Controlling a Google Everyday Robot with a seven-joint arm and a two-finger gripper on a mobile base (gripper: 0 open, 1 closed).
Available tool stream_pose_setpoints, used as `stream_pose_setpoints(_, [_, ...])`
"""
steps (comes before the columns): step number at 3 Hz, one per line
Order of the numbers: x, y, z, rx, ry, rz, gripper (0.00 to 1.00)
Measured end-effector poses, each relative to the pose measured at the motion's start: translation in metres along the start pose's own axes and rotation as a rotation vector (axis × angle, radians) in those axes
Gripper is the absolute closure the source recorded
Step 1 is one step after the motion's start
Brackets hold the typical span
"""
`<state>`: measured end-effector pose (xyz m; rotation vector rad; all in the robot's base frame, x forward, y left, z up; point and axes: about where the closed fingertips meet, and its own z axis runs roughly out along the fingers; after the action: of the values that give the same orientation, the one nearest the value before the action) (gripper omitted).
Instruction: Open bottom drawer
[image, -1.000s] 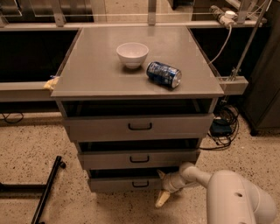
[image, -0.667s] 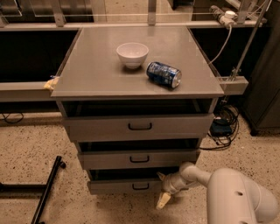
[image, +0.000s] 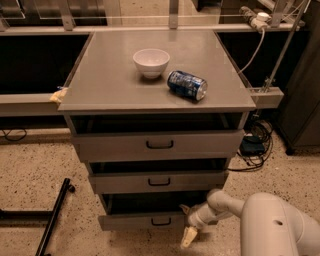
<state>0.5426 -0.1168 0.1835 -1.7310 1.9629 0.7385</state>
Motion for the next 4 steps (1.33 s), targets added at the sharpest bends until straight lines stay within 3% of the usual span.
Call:
stream_pose_setpoints(2, [0.005,0.059,-0.007,-0.09,-0.011,0.059,0.0])
stream_pose_setpoints(4, [0.007,0.13,-0.021,-0.213,-0.015,0.144,0.0])
